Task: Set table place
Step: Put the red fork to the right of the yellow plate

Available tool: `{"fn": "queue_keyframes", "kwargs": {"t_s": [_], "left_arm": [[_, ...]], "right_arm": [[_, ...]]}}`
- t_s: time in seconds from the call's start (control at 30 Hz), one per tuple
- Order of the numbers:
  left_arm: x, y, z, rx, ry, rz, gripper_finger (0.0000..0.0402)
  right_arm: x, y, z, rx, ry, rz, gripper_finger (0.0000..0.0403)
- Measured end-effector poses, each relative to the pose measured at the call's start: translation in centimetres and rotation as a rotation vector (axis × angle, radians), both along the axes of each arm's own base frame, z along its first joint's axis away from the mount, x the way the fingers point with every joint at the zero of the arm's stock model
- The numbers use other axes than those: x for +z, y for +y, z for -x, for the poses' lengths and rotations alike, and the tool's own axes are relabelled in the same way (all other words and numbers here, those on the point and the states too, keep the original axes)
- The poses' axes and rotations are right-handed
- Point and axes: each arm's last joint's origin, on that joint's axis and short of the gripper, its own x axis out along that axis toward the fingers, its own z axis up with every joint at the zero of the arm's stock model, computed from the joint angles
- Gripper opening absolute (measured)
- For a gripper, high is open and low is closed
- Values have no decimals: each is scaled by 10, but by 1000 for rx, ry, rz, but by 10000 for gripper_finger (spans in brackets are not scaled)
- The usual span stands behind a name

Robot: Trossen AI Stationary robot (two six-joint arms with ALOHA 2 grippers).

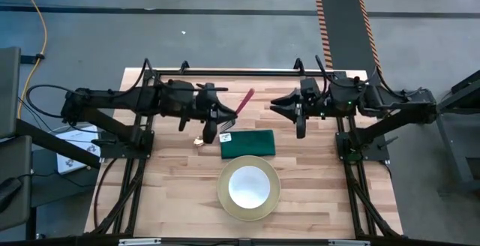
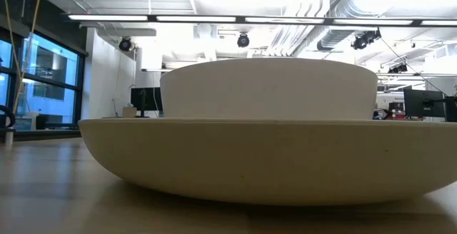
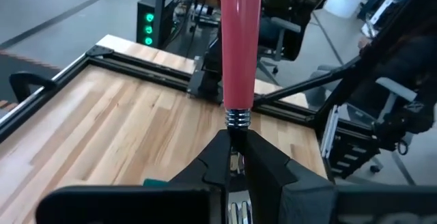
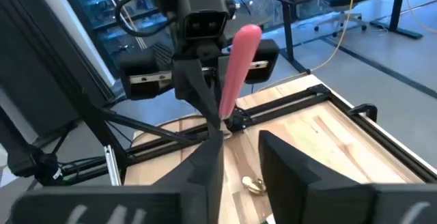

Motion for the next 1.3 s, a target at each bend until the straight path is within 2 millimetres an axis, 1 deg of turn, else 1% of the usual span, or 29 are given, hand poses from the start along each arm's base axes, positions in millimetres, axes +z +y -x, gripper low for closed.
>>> {"fn": "queue_keyframes", "kwargs": {"t_s": [0.1,0.2,0.37,0.57,0.8,0.93,1.1,1.3], "left_arm": [[2,4,0,-18,-25,7,27],[5,5,-1,-33,-58,6,27],[8,5,-2,-43,-88,-13,27],[8,4,-3,-62,-94,-16,27],[5,3,-7,-102,-82,-11,27],[4,3,-7,-116,-77,-15,27],[4,2,-7,-121,-68,-23,27],[-4,2,-5,-132,18,-40,27]], "right_arm": [[-2,-3,-5,-1,8,10,110],[-6,-5,-13,1,15,24,124],[-5,-9,-27,42,-36,38,129],[-6,-16,-41,99,-88,15,129],[-3,-22,-47,129,-141,10,129],[0,-22,-47,145,-179,10,129],[0,-22,-48,151,-179,9,129],[-1,-22,-47,166,-171,-10,129]]}}
